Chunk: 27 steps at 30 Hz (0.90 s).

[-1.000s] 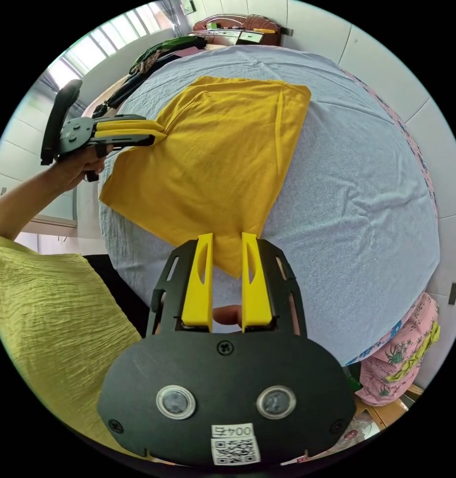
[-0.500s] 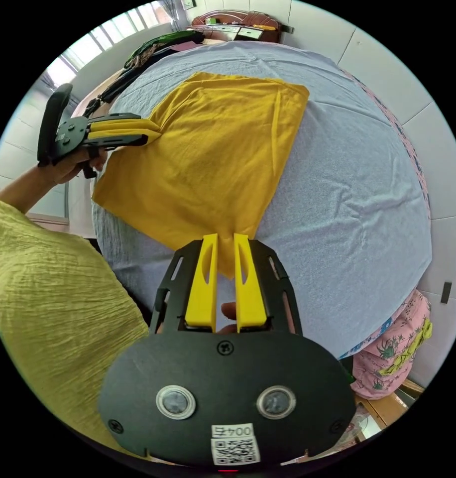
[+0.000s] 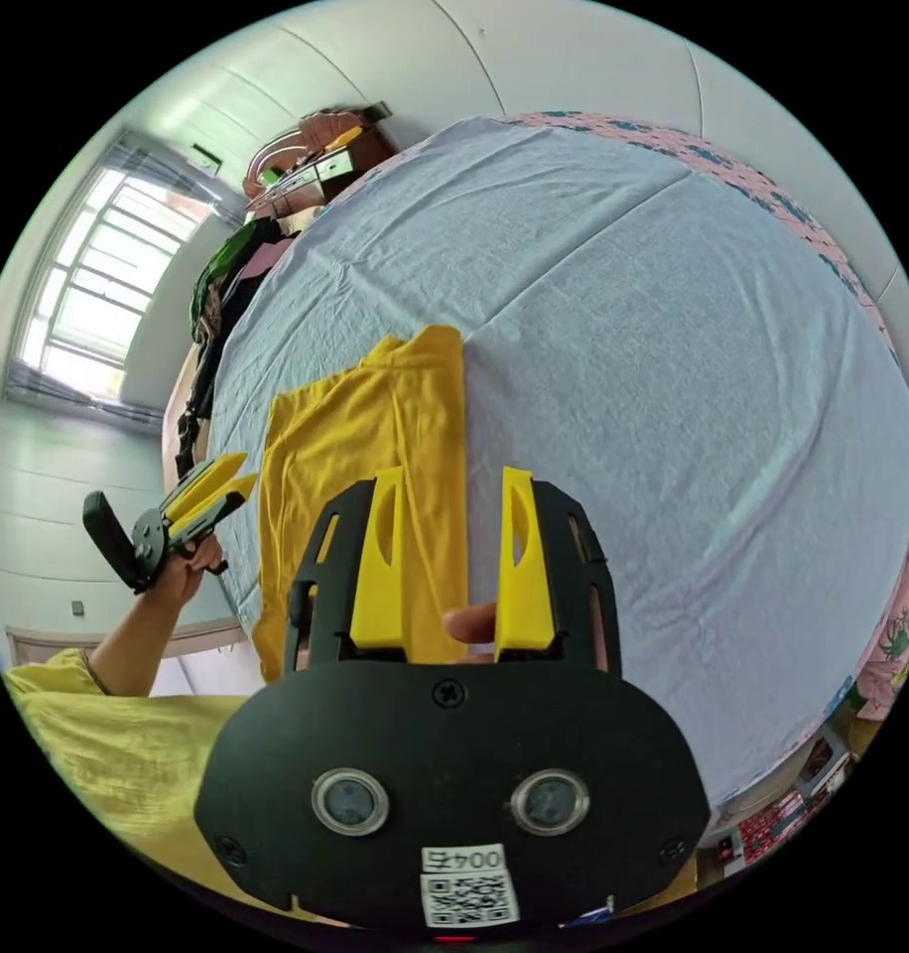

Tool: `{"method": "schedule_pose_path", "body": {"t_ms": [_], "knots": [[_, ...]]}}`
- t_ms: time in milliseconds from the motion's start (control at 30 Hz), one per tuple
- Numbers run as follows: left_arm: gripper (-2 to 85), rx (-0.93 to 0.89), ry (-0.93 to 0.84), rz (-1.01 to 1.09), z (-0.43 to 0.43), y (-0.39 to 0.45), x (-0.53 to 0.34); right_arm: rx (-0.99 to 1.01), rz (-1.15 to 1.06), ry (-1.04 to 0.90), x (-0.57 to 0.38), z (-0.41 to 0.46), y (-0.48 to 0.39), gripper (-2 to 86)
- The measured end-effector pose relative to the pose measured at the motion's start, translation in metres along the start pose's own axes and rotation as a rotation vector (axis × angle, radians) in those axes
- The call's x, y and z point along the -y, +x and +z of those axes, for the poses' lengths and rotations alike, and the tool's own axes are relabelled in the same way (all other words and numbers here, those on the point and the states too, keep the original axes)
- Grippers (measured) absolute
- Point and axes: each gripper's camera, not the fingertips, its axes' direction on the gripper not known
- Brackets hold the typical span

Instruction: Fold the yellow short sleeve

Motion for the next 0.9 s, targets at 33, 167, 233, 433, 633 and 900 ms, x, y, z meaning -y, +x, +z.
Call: {"method": "schedule_pose_path", "body": {"t_ms": [33, 167, 233, 433, 633, 900], "knots": [[8.2, -0.001, -0.004, 0.005, 0.005, -0.003, 0.004, 0.025, 0.015, -0.006, 0.013, 0.004, 0.005, 11.8], [7.1, -0.002, -0.063, 0.054, 0.028, -0.009, 0.010, 0.039, 0.017, -0.034, 0.041, 0.017, 0.015, 6.6], [5.3, 0.001, -0.071, 0.077, 0.033, -0.011, 0.010, 0.038, -0.009, -0.041, 0.047, 0.020, 0.015, 4.0], [2.5, -0.012, -0.097, 0.078, 0.044, -0.022, 0.008, -0.070, -0.066, -0.116, 0.057, 0.030, 0.022, 1.1], [2.6, 0.003, 0.057, 0.034, 0.003, -0.037, 0.005, -0.053, -0.111, -0.020, 0.032, -0.028, 0.033, 2.6], [9.1, -0.133, 0.166, -0.013, -0.044, -0.045, -0.041, 0.059, -0.032, 0.050, -0.090, -0.079, 0.079, 11.7]]}}
